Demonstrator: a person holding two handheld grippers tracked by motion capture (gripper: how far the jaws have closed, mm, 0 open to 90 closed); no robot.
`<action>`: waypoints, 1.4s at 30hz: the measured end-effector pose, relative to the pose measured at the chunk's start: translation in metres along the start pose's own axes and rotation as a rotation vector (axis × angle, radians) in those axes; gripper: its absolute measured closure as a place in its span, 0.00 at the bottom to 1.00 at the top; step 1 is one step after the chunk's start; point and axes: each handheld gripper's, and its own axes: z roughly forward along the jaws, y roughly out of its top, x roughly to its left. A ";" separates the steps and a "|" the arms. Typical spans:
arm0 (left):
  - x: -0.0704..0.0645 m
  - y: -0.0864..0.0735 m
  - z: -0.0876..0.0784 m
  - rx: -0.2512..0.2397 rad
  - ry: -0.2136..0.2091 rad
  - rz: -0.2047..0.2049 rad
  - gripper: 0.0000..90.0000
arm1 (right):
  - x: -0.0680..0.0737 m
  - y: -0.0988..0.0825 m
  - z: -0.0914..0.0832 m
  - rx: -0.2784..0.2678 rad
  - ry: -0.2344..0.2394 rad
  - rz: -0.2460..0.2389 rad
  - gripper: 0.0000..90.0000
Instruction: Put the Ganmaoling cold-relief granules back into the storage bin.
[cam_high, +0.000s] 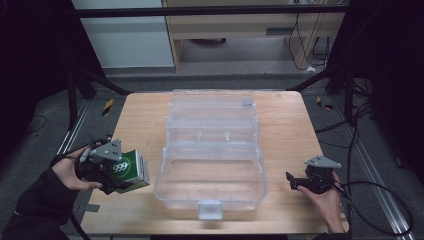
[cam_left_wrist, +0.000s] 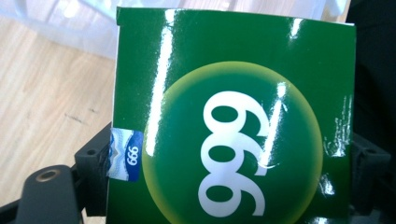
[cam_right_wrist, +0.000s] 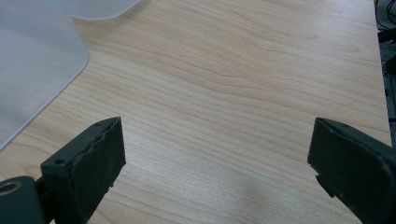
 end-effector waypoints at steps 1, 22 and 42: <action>0.000 0.006 -0.002 -0.001 0.001 0.009 0.16 | 0.000 0.000 0.000 0.001 0.002 0.004 0.05; -0.005 0.061 0.012 -0.004 -0.032 0.090 0.16 | -0.001 0.000 0.000 -0.007 0.000 0.001 0.05; -0.009 0.092 0.045 0.008 -0.072 0.138 0.16 | -0.001 -0.001 0.000 -0.006 0.002 -0.004 0.05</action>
